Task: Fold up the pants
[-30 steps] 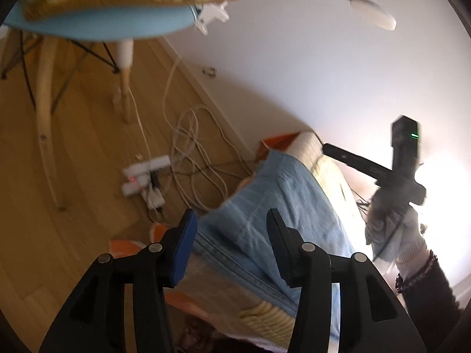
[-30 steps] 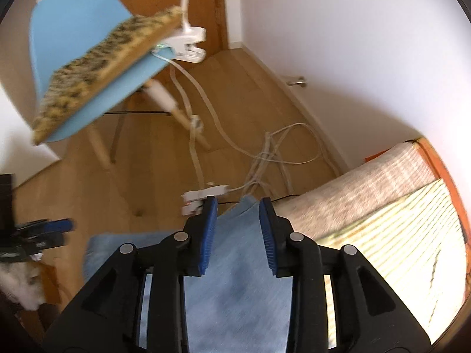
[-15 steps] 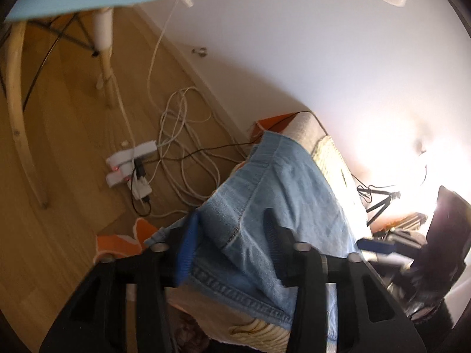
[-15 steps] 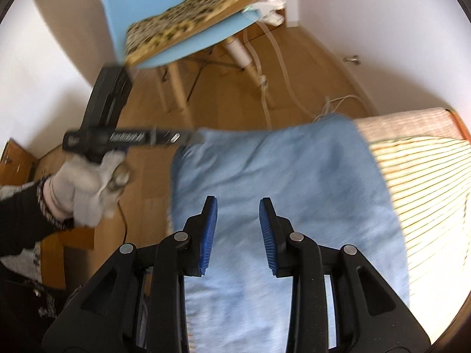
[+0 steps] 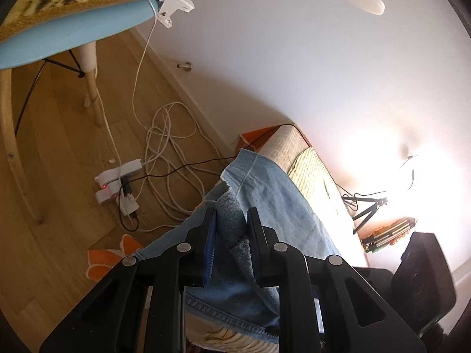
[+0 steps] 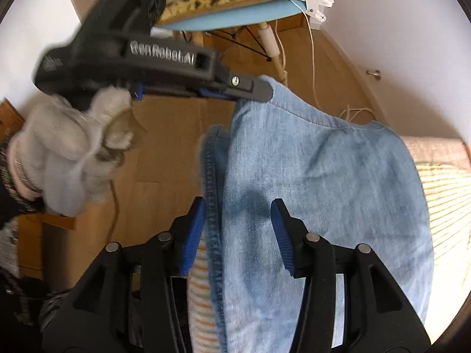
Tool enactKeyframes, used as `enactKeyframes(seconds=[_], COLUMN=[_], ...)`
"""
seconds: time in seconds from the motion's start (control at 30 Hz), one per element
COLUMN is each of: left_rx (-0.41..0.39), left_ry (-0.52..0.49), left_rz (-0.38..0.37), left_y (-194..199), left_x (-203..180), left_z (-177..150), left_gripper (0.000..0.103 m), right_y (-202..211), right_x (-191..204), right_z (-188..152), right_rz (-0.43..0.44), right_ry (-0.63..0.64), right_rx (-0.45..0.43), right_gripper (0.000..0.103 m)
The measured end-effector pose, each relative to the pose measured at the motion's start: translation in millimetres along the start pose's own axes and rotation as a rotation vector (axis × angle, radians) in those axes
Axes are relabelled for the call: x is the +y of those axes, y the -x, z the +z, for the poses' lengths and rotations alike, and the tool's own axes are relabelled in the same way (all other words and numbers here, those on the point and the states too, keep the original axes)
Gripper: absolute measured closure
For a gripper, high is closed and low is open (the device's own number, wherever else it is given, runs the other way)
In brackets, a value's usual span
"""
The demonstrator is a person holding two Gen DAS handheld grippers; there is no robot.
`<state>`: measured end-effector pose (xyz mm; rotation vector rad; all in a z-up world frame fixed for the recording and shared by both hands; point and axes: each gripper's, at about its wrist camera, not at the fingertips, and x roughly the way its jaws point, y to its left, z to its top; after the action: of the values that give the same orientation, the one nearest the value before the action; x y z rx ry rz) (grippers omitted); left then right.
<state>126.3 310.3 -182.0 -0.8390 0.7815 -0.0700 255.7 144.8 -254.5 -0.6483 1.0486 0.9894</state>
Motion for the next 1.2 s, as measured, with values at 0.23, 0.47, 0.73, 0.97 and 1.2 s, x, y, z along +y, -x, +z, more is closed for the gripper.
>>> enactKeyframes(seconds=[0.23,0.47,0.73,0.97,1.2], left_rx=[-0.034,-0.027,0.037,0.013,-0.009], left_ry=[0.013,0.017,0.0,-0.048,-0.179], left_rz=[-0.014,0.038,0.149,0.242,0.196], left_y=[11.6,13.9,-1.9,21.1,44.9], left_x=[3.3,22.0,35.4,30.5,-21.6], left_z=[3.7,-6.8,-19.1,-8.4,-9.3], left_gripper=[0.086,0.086,0.084,0.084,0.076], right_y=[15.7,3.3,11.2,95.0,168.3], right_x=[-1.7,0.7,-18.0,-45.8,-60.8], right_z=[10.4,15.8,4.4,-50.1,-124.9], right_rz=[0.049,0.086,0.222,0.139,-0.076], right_ry=[-0.053,-0.044,-0.186,-0.346,-0.479], right_rx=[-0.063,-0.033,-0.038,-0.208,-0.28], right_gripper=[0.099,0.099,0.091,0.062,0.047])
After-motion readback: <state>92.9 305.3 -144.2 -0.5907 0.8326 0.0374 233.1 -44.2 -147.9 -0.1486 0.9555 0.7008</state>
